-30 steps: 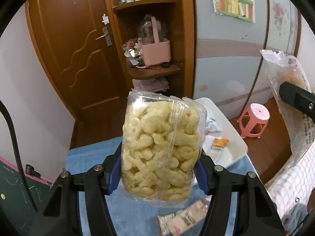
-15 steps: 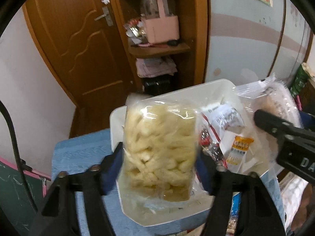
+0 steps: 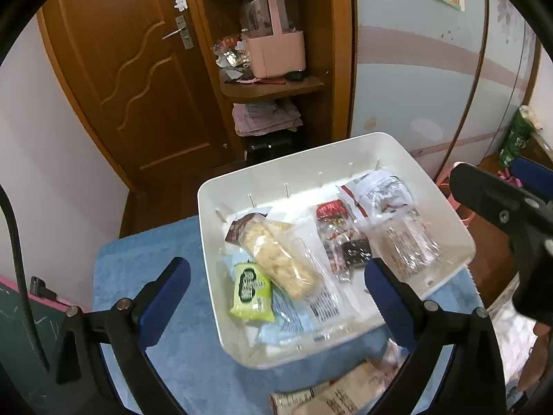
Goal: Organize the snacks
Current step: 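Withdraw both tools from the bin toward the last snacks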
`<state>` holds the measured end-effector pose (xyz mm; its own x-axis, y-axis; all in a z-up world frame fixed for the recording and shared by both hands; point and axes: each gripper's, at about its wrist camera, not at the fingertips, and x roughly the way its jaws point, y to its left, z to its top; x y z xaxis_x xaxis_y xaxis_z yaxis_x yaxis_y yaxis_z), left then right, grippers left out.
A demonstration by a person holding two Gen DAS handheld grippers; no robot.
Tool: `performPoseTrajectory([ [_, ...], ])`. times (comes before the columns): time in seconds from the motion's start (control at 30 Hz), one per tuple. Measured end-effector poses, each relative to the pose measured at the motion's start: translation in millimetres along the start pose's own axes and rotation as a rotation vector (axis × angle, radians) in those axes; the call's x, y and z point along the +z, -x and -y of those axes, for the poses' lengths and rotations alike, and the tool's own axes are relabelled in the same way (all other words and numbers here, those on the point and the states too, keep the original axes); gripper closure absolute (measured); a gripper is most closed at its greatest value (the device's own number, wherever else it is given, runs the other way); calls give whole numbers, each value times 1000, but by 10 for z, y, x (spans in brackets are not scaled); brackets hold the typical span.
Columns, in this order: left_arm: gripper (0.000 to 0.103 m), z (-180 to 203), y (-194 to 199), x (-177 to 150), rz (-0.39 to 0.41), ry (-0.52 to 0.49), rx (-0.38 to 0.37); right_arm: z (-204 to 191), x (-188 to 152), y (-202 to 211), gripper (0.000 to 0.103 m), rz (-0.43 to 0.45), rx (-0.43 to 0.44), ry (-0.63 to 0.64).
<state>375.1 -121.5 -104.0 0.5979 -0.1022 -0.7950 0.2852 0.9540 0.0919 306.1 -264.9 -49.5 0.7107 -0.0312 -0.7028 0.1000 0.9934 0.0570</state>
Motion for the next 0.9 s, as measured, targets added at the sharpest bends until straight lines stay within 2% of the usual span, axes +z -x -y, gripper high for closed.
performPoseTrajectory([
  [0.17, 3, -66, 435, -201, 29, 5, -27, 9, -131, 391, 0, 25, 38, -42],
  [0.33, 3, -147, 916, -386, 76, 14, -17, -2, -286, 758, 0, 48, 71, -50],
  [0.47, 3, -217, 1267, -501, 105, 49, -38, -37, -373, 1138, 0, 93, 99, -39],
  [0.67, 3, -217, 1597, -692, 106, 82, -78, -123, -512, 1706, 0, 191, 110, 15],
  [0.8, 3, -154, 1758, -826, 116, 72, -98, -166, -609, 1936, 0, 170, 142, 28],
  [0.9, 3, -95, 1841, -904, 115, 62, -127, -193, -694, 2017, 0, 148, 125, 50],
])
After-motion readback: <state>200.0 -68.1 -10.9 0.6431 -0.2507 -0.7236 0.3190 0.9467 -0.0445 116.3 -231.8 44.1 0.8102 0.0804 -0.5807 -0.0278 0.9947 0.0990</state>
